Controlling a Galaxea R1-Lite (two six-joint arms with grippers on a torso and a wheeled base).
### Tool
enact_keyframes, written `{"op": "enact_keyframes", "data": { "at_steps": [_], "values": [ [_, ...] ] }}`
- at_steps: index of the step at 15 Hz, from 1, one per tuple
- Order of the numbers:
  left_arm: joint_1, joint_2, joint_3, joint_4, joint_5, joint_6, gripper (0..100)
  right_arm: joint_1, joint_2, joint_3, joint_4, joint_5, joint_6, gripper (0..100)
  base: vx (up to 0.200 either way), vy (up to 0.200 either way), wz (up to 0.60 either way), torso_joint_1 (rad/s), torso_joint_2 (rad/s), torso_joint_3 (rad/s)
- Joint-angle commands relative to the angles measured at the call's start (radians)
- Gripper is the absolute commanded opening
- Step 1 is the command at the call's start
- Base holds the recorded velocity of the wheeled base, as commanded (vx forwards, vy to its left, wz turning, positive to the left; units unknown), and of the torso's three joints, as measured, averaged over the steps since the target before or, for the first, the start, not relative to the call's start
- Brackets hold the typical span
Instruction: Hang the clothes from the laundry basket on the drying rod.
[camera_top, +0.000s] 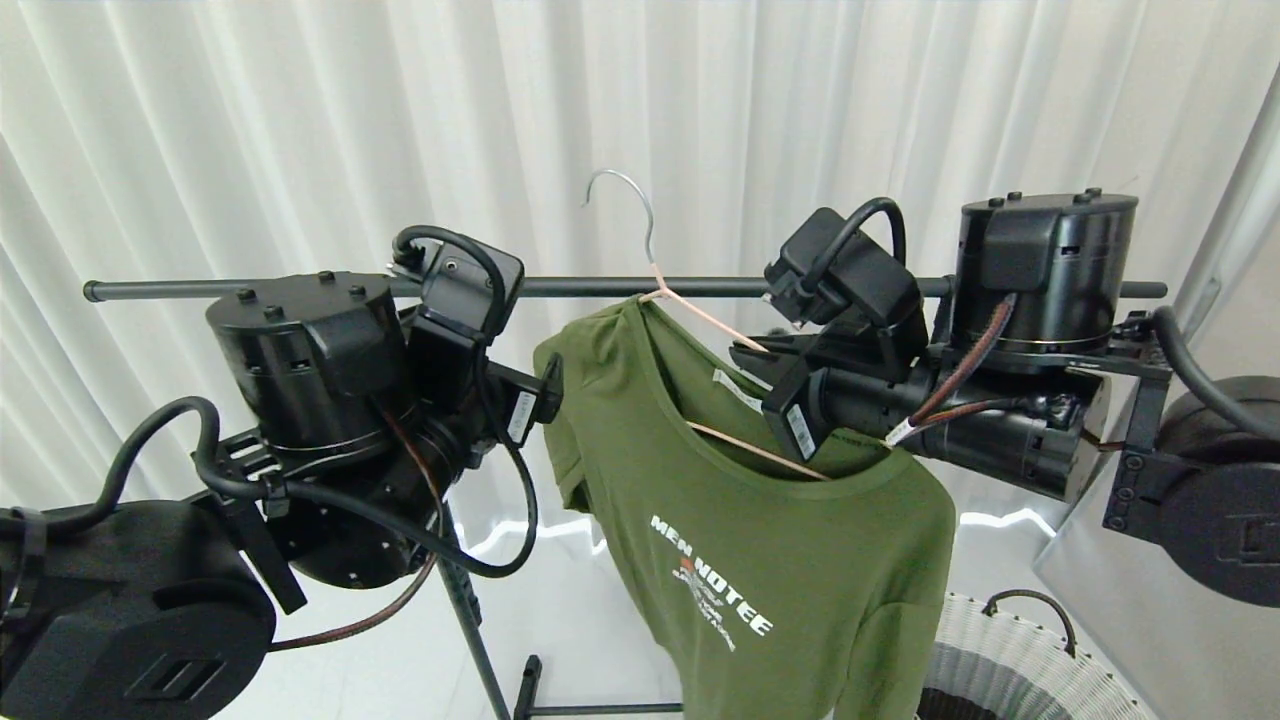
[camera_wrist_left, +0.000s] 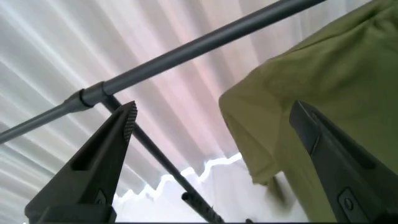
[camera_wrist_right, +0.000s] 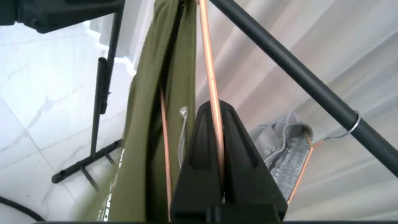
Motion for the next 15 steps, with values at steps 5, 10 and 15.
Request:
{"op": "enact_keyframes", "data": {
  "at_steps": [5,10,15],
  "values": [
    [0.136,-0.042,0.153,-0.008,-0.204,0.012,100,-0.013,-0.088,0.078,-0.01,0.064,-0.001,0,0.0,0.0,0.0,0.0,0.0,0.0],
    [0.314,-0.05,0.232,-0.017,-0.462,0.012,100,-0.033,-0.16,0.184,-0.108,0.181,-0.013,0,0.0,0.0,0.0,0.0,0.0,0.0],
    [0.407,-0.026,0.252,-0.017,-0.73,0.0,100,-0.038,-0.238,0.256,-0.118,0.276,-0.013,0,0.0,0.0,0.0,0.0,0.0,0.0]
  ]
}}
